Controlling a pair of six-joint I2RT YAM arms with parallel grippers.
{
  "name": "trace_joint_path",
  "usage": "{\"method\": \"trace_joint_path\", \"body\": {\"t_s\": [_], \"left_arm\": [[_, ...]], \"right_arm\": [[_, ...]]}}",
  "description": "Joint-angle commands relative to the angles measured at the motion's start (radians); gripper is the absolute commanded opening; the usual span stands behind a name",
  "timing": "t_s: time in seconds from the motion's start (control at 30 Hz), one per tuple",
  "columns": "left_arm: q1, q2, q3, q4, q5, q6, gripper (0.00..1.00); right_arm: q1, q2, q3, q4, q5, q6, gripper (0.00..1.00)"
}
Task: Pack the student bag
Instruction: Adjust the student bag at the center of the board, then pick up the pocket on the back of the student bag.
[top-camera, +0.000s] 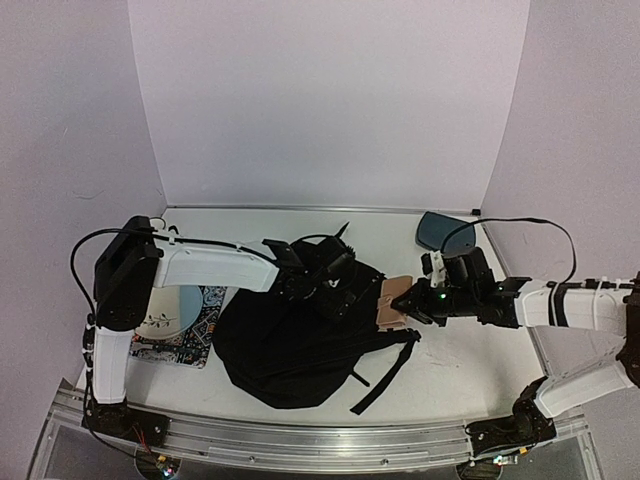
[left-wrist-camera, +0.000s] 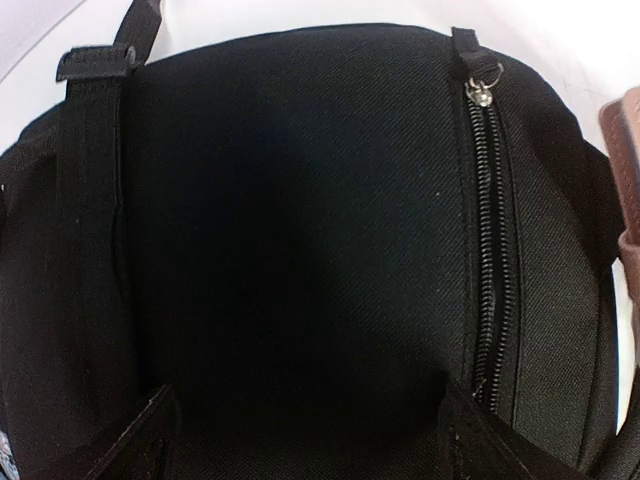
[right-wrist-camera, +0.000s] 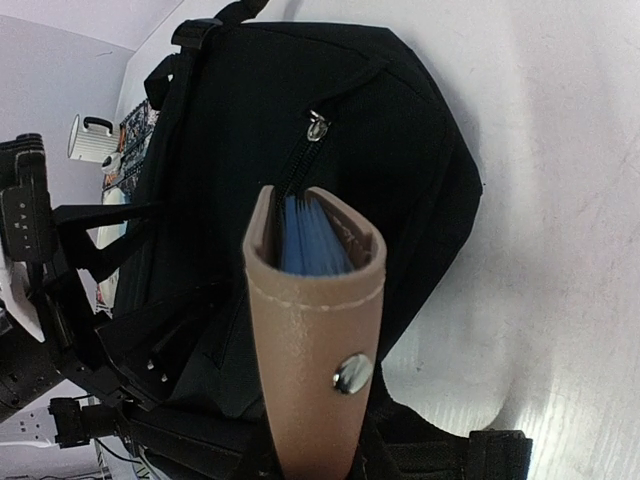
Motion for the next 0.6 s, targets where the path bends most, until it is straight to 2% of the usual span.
{"method": "trace_joint_path", "body": {"t_s": [0.0,0.17,0.33,0.57], "left_arm": [[0.003,0.03,0.072,-0.019,-0.006,0.051,0.9],[0.003,0.025,0.07,-0.019,0.039,0.054,0.91],[0.004,0.059,0.087,-0.022,0.013,0.066,0.91],[-0.001,0.062,0.071,-0.019,0.104,0.064,0.93]], "right_arm": [[-0.003,0.015,0.038,0.062,-0.036,0.006,0.0],[-0.003,0.028,0.038,0.068,-0.043,0.002,0.0],[-0.003,0.046,0.039,0.087,-0.056,0.005,0.0],[-0.003,0.055,0.032,0.097,-0.063,0.006,0.0]]}}
